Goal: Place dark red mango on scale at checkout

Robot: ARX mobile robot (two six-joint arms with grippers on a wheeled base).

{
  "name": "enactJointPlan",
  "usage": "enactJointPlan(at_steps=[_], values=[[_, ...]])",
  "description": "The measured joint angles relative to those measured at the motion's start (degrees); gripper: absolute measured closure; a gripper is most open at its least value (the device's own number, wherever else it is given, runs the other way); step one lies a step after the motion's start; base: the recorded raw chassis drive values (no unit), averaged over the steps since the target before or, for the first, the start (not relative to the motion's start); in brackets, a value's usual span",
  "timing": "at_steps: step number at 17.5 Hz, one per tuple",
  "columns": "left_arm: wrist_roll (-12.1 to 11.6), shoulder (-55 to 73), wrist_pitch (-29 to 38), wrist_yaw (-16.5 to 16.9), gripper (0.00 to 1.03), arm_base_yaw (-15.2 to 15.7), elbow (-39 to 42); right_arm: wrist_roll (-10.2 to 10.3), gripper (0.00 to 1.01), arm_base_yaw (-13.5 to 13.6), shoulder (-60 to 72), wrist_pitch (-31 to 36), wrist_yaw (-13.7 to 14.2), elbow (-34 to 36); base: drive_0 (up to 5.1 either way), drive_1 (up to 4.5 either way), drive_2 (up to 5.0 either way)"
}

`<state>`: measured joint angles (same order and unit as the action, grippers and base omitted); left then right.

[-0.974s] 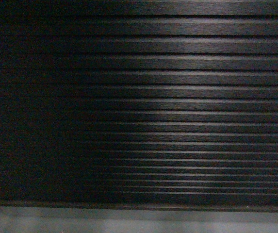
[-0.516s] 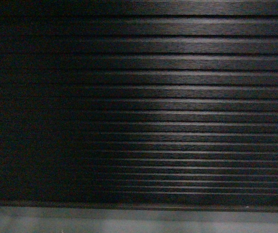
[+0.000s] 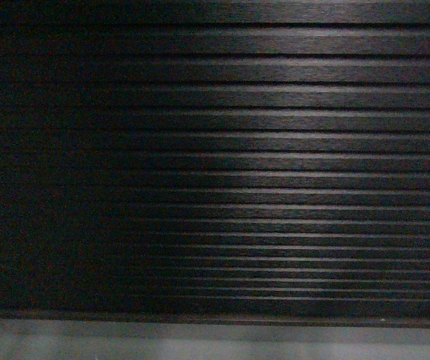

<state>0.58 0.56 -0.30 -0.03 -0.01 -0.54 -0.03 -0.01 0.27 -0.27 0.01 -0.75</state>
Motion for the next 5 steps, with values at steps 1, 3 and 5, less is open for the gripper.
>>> enactJointPlan(at_steps=[1, 3, 5], values=[[0.00, 0.00, 0.00, 0.02, 0.05, 0.00, 0.00, 0.00, 0.03, 0.00, 0.00, -0.02, 0.00, 0.00, 0.0, 0.00, 0.0], [0.00, 0.00, 0.00, 0.02, 0.05, 0.00, 0.00, 0.00, 0.03, 0.00, 0.00, -0.02, 0.00, 0.00, 0.0, 0.00, 0.0], [0.00, 0.00, 0.00, 0.02, 0.05, 0.00, 0.00, 0.00, 0.03, 0.00, 0.00, -0.02, 0.00, 0.00, 0.0, 0.00, 0.0]])
